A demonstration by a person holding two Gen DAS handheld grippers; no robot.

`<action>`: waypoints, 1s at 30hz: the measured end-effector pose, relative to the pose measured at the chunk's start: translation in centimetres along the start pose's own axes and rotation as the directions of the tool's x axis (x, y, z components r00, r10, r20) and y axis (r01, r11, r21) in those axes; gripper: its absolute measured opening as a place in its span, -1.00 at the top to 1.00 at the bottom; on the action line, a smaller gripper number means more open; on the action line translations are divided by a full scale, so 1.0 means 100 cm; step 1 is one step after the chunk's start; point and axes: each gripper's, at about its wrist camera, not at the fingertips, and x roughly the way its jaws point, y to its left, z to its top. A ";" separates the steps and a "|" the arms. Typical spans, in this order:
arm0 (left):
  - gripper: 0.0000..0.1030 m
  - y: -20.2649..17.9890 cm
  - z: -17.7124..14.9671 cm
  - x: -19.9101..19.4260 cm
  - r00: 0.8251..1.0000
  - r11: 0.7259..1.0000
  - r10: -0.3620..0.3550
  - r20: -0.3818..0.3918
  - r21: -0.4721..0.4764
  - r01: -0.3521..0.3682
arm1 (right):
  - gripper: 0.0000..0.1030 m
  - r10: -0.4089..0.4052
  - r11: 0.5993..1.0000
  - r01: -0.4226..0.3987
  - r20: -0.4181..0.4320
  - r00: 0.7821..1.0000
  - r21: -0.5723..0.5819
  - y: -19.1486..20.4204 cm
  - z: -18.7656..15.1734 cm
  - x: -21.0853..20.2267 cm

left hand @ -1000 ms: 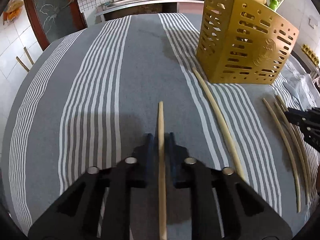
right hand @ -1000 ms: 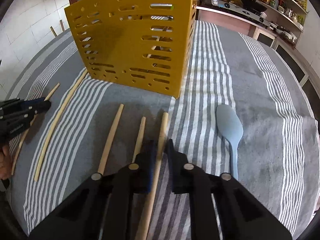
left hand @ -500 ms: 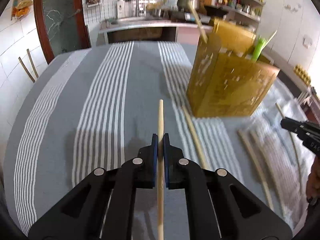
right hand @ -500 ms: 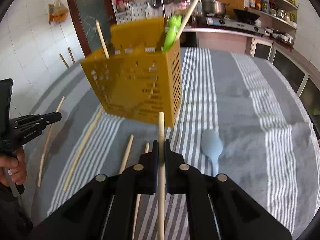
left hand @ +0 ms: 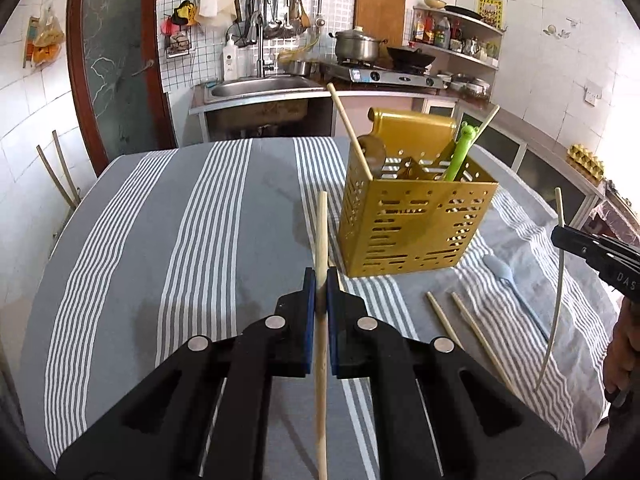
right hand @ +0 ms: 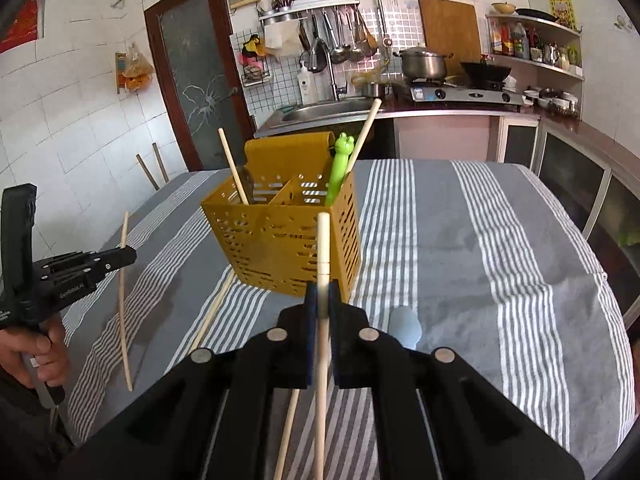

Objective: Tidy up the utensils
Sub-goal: 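Lower both chopsticks into the yellow holder with the left and right tools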

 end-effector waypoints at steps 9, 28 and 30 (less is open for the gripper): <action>0.92 -0.009 0.012 -0.026 0.997 1.000 -0.011 0.080 0.015 0.010 | 0.88 -0.008 0.999 0.012 0.090 0.996 -0.046 0.008 0.018 -0.031; 0.92 -0.021 0.053 -0.069 0.971 0.999 -0.032 0.236 0.044 0.023 | 0.88 -0.011 0.988 0.051 0.264 0.964 -0.145 0.028 0.064 -0.068; 0.92 -0.022 0.058 -0.073 0.969 0.999 -0.036 0.246 0.047 0.025 | 0.88 -0.006 0.987 0.051 0.277 0.961 -0.153 0.031 0.071 -0.067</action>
